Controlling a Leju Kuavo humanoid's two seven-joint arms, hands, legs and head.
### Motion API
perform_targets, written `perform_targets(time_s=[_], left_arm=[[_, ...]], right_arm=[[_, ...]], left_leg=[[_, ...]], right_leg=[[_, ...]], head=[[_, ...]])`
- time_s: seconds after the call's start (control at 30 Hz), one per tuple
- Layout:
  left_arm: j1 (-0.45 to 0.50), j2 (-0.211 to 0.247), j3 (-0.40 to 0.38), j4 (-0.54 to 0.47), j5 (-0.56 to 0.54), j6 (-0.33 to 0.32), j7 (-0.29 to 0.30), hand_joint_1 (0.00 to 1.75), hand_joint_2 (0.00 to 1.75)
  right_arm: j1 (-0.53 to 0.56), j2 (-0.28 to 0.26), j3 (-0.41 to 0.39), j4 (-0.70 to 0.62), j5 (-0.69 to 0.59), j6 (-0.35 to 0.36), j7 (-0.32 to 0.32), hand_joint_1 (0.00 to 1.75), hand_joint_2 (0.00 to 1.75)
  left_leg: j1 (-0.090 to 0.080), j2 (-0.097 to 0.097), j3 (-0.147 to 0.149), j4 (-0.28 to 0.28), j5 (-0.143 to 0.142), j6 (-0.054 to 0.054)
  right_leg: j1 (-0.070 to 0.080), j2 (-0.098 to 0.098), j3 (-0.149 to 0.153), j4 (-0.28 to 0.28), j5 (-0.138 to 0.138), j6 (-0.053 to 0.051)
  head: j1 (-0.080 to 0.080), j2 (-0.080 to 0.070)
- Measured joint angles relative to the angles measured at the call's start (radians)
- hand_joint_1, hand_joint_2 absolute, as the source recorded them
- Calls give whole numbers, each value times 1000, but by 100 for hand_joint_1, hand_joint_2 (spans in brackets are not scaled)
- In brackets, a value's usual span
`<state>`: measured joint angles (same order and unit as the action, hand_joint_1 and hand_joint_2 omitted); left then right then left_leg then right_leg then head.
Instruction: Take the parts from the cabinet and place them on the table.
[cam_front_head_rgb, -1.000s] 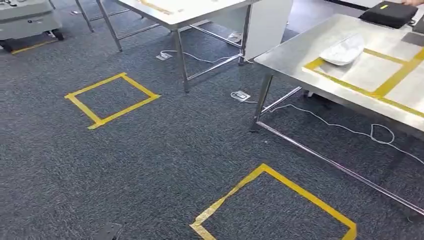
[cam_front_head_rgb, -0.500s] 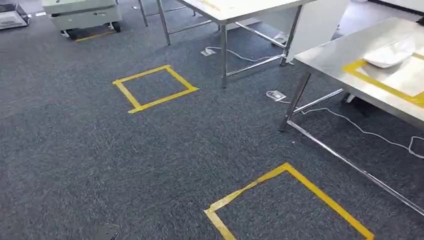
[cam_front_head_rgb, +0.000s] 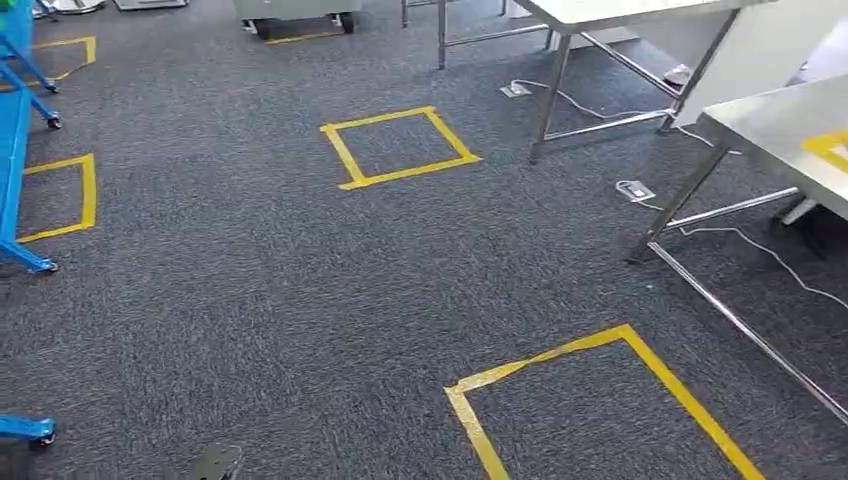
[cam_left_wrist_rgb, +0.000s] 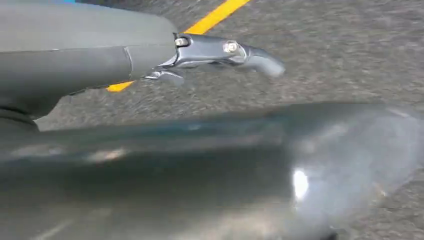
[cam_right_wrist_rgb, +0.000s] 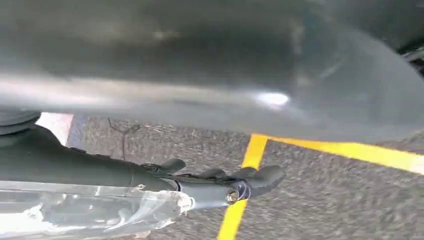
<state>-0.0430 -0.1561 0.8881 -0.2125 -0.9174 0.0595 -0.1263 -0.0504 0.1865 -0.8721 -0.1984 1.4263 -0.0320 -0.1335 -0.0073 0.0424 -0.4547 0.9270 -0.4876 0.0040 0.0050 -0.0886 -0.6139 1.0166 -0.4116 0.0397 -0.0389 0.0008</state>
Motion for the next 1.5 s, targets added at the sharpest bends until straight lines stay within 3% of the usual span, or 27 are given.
perform_targets(time_s=[0.07,0.13,0.17,0.23,0.27,0.3,0.33,0.47,0.5,0.57,0.63,0.67,0.73,0.77,0.8,0.83,0.97,1.0,1.03,1.07,1.17,1.23,1.27,1.3,1.33,1.37,1.5], left_arm=[[0,4,1,0,0,-4,6,0,0],[-3,2,1,0,-1,-4,10,0,0],[-1,2,1,0,-2,-4,10,0,0],[4,2,1,0,-3,-10,10,0,0],[4,2,1,0,-3,-13,9,0,0],[3,1,1,0,-3,-14,8,0,0],[1,2,1,0,-3,-14,8,0,0],[4,1,2,0,-3,-14,5,0,0],[6,2,2,0,-3,-14,5,0,0],[4,0,2,0,-3,-14,3,0,0],[0,-3,2,0,-3,-14,3,0,0],[2,-3,2,0,-3,-14,3,0,0],[7,-3,3,0,-3,-14,1,0,0],[7,-3,3,0,-2,-14,-1,0,0],[6,-3,3,0,-1,-14,-2,0,0],[3,-3,3,0,-1,-14,-3,0,0],[4,-4,4,0,-7,-15,-10,0,0],[6,-5,4,0,-7,-15,-10,0,0],[8,-5,4,1,-7,-15,-10,0,0],[5,-3,5,1,-5,-15,-11,0,0],[0,-4,11,1,-4,-13,-11,0,0],[5,-5,13,1,-4,-8,-10,0,0],[6,-5,14,1,-4,-8,-9,0,0],[5,-5,14,1,-5,-8,-8,0,0],[4,-5,15,1,-5,-8,-7,0,0],[1,-4,16,1,-9,-8,-5,0,0],[7,-2,18,1,-19,-4,1,0,0]], right_arm=[[7,0,0,0,0,0,-1,0,0],[14,0,1,1,2,0,-1,0,0],[14,0,1,1,2,0,-1,0,0],[12,0,1,1,2,-1,-1,0,0],[12,0,1,1,2,-2,-2,0,0],[13,0,1,1,2,-3,-2,0,0],[12,0,1,2,2,-3,-2,0,0],[11,3,1,3,3,-8,-3,0,0],[10,6,1,2,3,-8,-3,0,0],[8,9,2,3,3,-10,-3,0,0],[12,9,1,3,3,-11,-3,0,0],[13,9,1,3,2,-11,-3,0,0],[10,9,1,3,3,-12,-3,0,0],[10,10,2,3,3,-14,-3,0,0],[9,12,2,3,3,-14,-4,0,0],[8,12,2,3,3,-16,-4,0,0],[3,18,4,3,7,-16,-3,0,0],[1,18,6,3,8,-16,-2,0,0],[0,18,8,3,9,-16,-1,0,0],[1,18,9,3,9,-16,1,0,0],[7,18,10,3,9,-17,18,0,0],[8,18,10,3,6,-17,23,0,0],[8,18,10,3,5,-17,25,0,0],[8,18,10,3,4,-17,26,0,0],[8,17,10,3,4,-17,30,0,0],[8,18,10,3,4,-17,32,0,0],[7,19,10,3,9,-23,50,0,0]], left_leg=[[1,-24,-13,1,15,12],[-2,-55,-30,4,28,14],[-2,-66,-36,6,33,13],[-1,-95,-46,11,40,7],[1,-110,-48,13,43,3],[1,-121,-51,17,44,0],[-5,-131,-61,25,45,-6],[9,-177,-90,29,63,-32],[9,-158,-96,39,52,-33],[5,-80,-152,146,-24,-43],[8,-57,-232,315,-97,-50],[9,-54,-249,355,-102,-52],[9,-52,-210,293,-50,-51],[9,-43,-161,210,-6,-49],[8,-14,-107,118,30,-47],[5,44,-67,57,40,-45],[0,2,-81,39,38,-18],[7,-9,-77,34,44,-8],[8,-15,-78,34,46,-5],[8,-26,-80,34,49,1],[3,-68,-87,35,53,10],[2,-95,-87,36,56,8],[3,-113,-87,38,56,6],[4,-126,-87,40,57,5],[5,-135,-88,41,57,2],[0,-146,-96,50,57,-6],[13,-188,-116,46,68,-33]], right_leg=[[-3,73,-49,138,-92,8],[-3,87,-103,287,-155,10],[-3,87,-104,301,-154,10],[-5,89,-35,198,-98,8],[-9,105,29,91,-56,8],[-16,149,78,9,-38,10],[-25,205,92,-26,-58,12],[-16,158,83,-20,-46,-13],[-19,137,83,-26,-41,-21],[-16,113,77,-28,-37,-29],[-13,77,70,-28,-36,-32],[-12,61,67,-28,-35,-32],[-12,36,65,-28,-33,-32],[-12,24,66,-28,-33,-31],[-12,12,68,-28,-32,-29],[-5,4,69,-27,-34,-23],[0,-42,68,-20,-34,-3],[-5,-25,61,-16,-41,6],[-6,32,51,17,-69,12],[-8,61,25,82,-108,13],[-6,85,-77,307,-197,11],[-6,87,-56,260,-151,6],[-6,95,-12,168,-101,2],[-7,117,36,75,-58,-1],[-13,174,66,8,-49,-5],[-22,201,78,-20,-57,-3],[-16,153,75,-19,-47,-20]], head=[[2,0],[2,0],[2,0],[2,0],[2,0],[3,0],[3,0],[0,0],[2,0],[-15,0],[-15,0],[-15,0],[-15,0],[-15,0],[-15,0],[-16,0],[-14,0],[-16,0],[-9,0],[-7,0],[-5,0],[-5,0],[-5,0],[-4,0],[-4,0],[-6,0],[-6,0]])
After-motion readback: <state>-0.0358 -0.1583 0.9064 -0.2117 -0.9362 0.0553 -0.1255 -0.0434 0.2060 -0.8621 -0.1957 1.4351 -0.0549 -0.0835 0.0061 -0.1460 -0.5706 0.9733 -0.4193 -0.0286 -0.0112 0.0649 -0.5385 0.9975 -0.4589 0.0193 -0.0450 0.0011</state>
